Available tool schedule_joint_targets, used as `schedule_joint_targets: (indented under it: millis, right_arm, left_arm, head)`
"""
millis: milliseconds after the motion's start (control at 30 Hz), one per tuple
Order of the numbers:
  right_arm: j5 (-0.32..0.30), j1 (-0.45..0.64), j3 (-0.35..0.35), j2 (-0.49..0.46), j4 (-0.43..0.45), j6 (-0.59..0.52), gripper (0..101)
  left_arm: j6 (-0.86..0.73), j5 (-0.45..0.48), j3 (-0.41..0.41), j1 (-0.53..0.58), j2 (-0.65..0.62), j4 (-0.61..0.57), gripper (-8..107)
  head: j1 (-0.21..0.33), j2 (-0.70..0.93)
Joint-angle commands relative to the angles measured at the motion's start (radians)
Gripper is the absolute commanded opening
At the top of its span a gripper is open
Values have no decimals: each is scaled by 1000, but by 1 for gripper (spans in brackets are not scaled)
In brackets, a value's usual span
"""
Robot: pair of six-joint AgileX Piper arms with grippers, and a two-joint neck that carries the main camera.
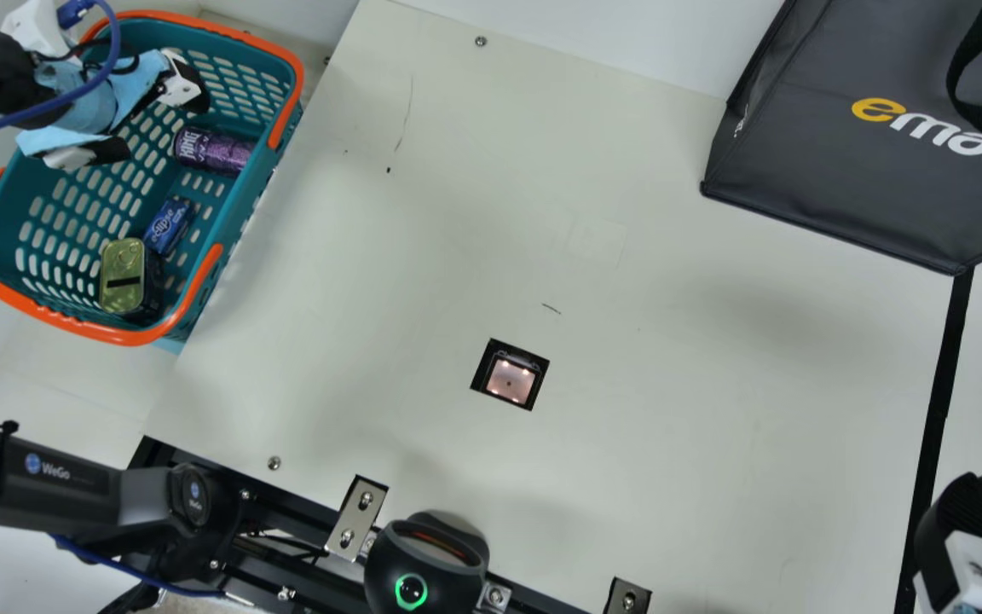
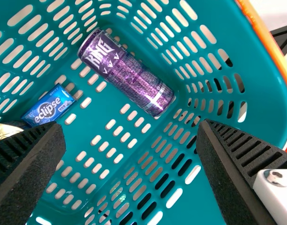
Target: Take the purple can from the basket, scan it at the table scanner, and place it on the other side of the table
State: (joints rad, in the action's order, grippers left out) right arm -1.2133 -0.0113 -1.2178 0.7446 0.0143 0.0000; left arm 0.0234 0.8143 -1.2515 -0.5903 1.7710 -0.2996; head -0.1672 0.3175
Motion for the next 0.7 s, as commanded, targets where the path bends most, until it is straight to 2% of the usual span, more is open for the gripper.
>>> schedule_joint_targets:
  millis: [0,500,667]
  right_arm:
    - [0,0,0,0,0,0,95]
    - [0,0,0,0,0,0,95]
    - [-2,0,0,0,0,0,95]
  left_arm:
    - [0,0,0,0,0,0,90]
    - [0,1,-2,0,1,0,90]
    - [34,-37,16,12,20,2,90]
  head:
    - [29,4]
    - [29,4]
    - [29,4]
